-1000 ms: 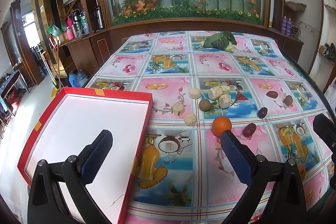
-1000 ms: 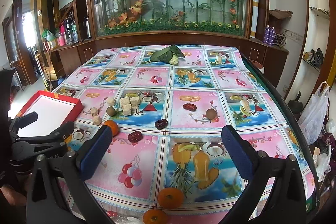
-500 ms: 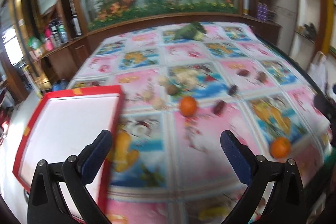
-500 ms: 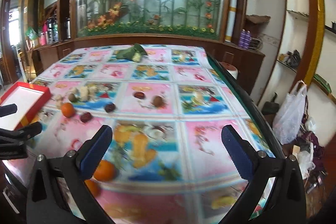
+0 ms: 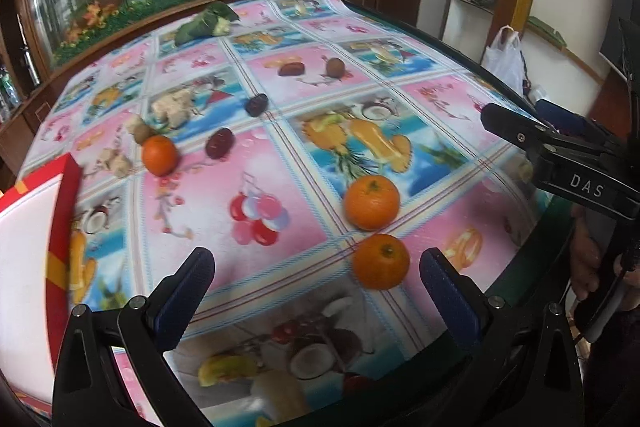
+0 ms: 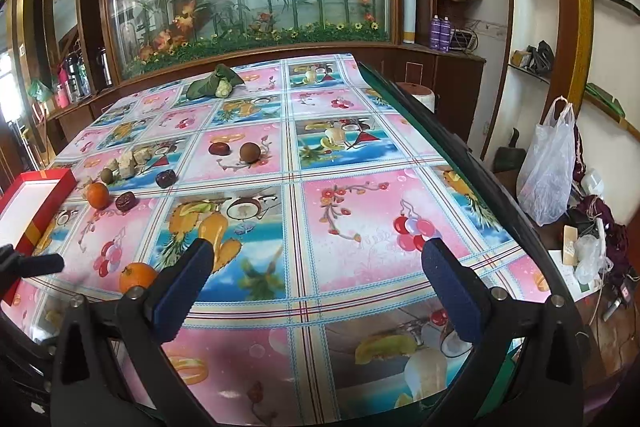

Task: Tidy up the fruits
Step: 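Grasp an orange with the left gripper while the right gripper grasps another orange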

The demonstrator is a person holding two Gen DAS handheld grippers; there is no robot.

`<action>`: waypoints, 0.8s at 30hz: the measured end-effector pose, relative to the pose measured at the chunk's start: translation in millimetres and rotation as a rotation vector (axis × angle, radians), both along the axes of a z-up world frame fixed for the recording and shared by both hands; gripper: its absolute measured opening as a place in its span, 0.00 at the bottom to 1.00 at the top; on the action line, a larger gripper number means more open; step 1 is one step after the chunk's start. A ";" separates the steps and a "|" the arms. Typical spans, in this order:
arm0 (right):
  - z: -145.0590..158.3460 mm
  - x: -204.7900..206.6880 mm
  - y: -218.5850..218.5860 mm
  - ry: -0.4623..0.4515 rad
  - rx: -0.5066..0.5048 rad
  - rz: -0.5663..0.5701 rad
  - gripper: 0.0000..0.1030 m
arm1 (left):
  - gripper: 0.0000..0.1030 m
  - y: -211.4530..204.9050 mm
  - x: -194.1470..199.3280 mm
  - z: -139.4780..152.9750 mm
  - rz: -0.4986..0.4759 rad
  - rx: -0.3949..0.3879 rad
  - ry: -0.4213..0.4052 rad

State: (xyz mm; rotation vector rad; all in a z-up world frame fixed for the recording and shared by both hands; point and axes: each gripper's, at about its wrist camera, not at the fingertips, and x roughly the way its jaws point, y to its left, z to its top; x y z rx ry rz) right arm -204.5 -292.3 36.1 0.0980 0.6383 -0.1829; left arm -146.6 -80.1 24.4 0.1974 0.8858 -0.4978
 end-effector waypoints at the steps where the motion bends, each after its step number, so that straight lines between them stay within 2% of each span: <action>1: -0.5 0.3 0.0 0.001 0.004 0.000 1.00 | 0.97 -0.7 0.2 -1.6 -0.005 -0.008 0.016; 7: -0.8 0.4 1.4 -0.002 0.016 0.008 1.00 | 0.70 -11.9 9.9 -16.4 -0.039 -0.005 0.081; 9: -0.8 0.9 4.0 -0.003 0.038 0.022 1.00 | 0.62 -13.0 8.7 -16.5 -0.050 -0.005 0.067; 10: -1.2 1.8 6.0 -0.001 0.050 0.032 1.00 | 0.59 -12.7 8.9 -16.6 -0.065 -0.016 0.073; 12: -2.0 3.6 11.8 0.006 0.078 0.060 1.00 | 0.45 -10.8 8.0 -15.3 -0.089 -0.044 0.078; 14: -3.2 5.6 20.7 0.012 0.106 0.098 1.00 | 0.39 -9.6 7.4 -14.8 -0.108 -0.066 0.088; 18: -5.0 9.8 46.6 0.029 0.090 0.179 0.99 | 0.29 -4.7 1.9 -8.9 -0.133 -0.073 0.056; 22: -5.0 11.2 59.6 0.032 0.078 0.213 0.97 | 0.28 6.8 3.7 -8.1 -0.101 -0.043 0.020; 24: -6.3 13.2 61.5 0.047 0.086 0.219 0.94 | 0.28 16.7 7.7 -9.3 -0.086 -0.072 0.041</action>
